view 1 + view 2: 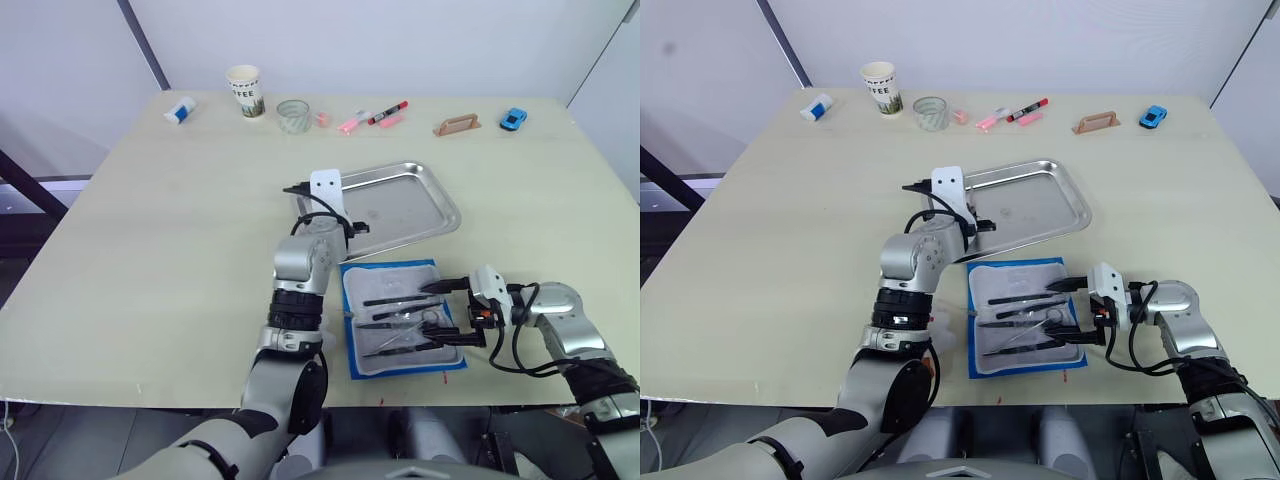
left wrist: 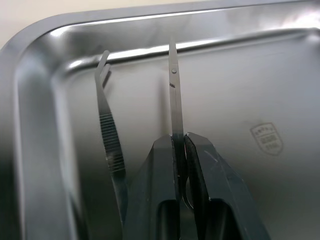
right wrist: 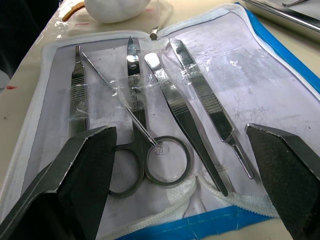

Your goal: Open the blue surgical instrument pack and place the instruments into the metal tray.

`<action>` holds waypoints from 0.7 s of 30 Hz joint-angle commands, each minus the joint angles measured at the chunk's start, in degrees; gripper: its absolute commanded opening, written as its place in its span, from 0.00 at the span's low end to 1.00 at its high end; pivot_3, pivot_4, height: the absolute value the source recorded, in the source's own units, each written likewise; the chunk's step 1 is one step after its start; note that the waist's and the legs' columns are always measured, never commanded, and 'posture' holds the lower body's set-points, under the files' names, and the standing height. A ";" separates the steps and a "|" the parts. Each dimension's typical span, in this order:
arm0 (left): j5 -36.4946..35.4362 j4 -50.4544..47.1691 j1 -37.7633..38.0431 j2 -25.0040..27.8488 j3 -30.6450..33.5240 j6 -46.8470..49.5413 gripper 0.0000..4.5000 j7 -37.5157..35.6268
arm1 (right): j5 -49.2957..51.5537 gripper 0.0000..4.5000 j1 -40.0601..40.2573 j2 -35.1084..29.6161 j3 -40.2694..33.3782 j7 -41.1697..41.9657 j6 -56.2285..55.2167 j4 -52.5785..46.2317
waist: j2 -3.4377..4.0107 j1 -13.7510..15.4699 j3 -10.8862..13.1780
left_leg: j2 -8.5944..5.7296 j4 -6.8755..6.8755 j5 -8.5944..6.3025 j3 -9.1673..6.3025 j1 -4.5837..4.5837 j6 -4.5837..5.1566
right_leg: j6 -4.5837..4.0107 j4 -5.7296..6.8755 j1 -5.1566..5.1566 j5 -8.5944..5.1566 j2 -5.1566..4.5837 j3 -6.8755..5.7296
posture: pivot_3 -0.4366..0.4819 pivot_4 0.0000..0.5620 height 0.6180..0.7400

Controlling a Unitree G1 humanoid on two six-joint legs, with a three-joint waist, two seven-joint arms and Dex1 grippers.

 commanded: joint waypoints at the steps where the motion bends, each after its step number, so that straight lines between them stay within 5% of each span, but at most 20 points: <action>1: -1.33 -3.27 -0.42 -6.24 -0.88 1.35 0.05 0.59 | -2.03 1.00 1.32 -0.58 1.37 0.17 1.44 1.27 | 0.00 0.00 0.00 | 0.00 0.00 0.00 0.01 0.00 0.00 | 0.00 0.00 0.00 0.00 0.00 0.00 | 0.48 0.27 1.00; 12: -3.46 -2.60 0.01 -6.37 0.10 2.99 0.05 2.18 | -1.97 1.00 1.56 -0.59 1.43 0.23 1.55 1.00 | -0.01 0.00 0.00 | 0.00 0.00 0.00 0.00 0.00 -0.01 | 0.00 -0.01 0.00 0.00 0.00 0.00 | 0.48 0.27 1.00; 15: -3.77 -2.52 0.12 -6.23 0.20 3.42 0.24 2.48 | -1.94 1.00 1.60 -0.58 1.40 0.23 1.52 1.02 | 0.00 0.01 0.00 | 0.00 0.00 0.00 0.00 0.00 0.00 | 0.00 -0.02 0.00 0.00 0.00 0.00 | 0.48 0.27 1.00; 21: -4.40 -3.46 0.30 -5.03 -1.38 2.63 0.94 1.07 | -1.93 1.00 1.82 -0.46 1.46 0.12 1.53 0.78 | 0.00 0.01 0.00 | 0.00 -0.01 0.00 0.00 -0.01 -0.01 | 0.00 -0.03 0.00 0.00 0.00 0.00 | 0.48 0.27 1.00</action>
